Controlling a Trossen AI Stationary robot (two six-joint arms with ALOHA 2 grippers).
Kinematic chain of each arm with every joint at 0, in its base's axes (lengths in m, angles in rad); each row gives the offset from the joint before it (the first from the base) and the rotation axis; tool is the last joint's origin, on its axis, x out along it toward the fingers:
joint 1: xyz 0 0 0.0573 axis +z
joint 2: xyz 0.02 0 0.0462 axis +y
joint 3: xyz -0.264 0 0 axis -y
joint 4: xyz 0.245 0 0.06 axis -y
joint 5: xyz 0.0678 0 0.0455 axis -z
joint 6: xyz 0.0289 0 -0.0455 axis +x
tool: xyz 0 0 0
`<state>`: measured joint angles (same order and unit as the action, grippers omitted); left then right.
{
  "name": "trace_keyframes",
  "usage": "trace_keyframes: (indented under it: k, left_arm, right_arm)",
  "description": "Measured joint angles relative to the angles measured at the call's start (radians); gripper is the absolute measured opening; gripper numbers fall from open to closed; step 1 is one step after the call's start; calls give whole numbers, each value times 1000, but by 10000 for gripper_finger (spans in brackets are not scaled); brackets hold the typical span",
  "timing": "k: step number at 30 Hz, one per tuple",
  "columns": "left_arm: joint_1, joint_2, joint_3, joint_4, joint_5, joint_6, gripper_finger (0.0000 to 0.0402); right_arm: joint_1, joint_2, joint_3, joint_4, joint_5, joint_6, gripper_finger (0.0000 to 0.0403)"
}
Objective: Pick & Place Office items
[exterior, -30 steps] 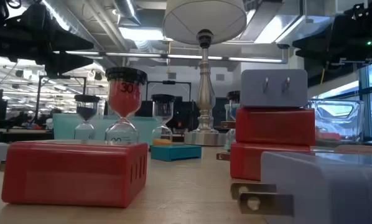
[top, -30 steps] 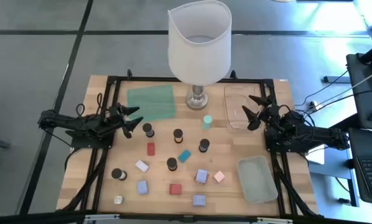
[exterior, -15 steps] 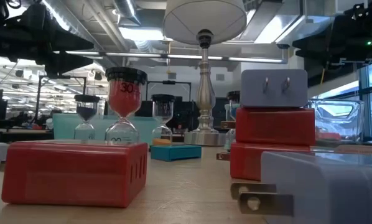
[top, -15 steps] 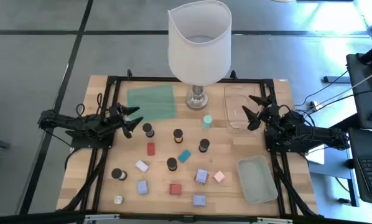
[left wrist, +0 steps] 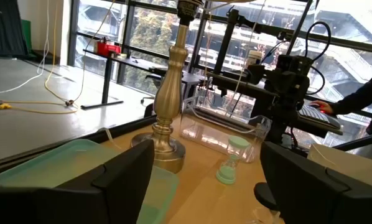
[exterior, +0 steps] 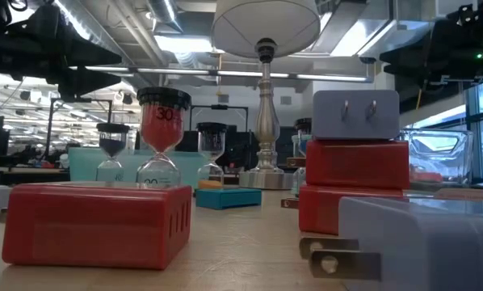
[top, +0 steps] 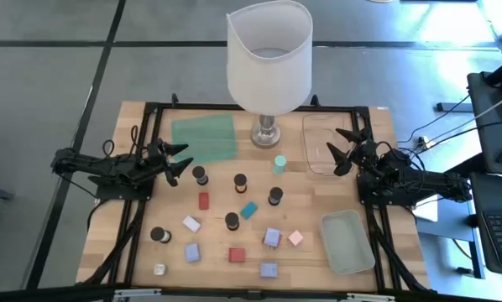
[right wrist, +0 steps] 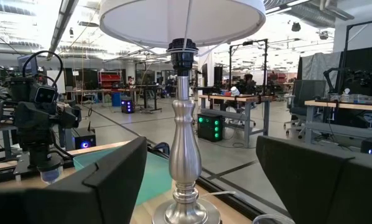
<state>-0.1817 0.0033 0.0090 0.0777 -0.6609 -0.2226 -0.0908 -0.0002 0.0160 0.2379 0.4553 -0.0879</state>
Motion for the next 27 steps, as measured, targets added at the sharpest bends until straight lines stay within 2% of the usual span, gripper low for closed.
trace_keyframes:
  k: [9,11,15,18,23,27]
  left_arm:
    - [0,0,0,0,0,0,290]
    - [0,0,0,0,0,-23,290]
    - [0,0,0,3,6,-226,290]
    - [0,0,0,9,-6,-305,290]
    - [0,0,0,19,-41,-308,290]
    - [0,0,0,59,-103,-302,290]
  right_arm:
    - [0,0,0,0,-5,20,307]
    - [0,0,0,1,-9,103,307]
    - [0,0,0,1,-8,371,307]
    - [0,0,0,1,4,545,307]
    - [1,0,0,1,-3,801,307]
    - [0,0,0,1,-2,876,307]
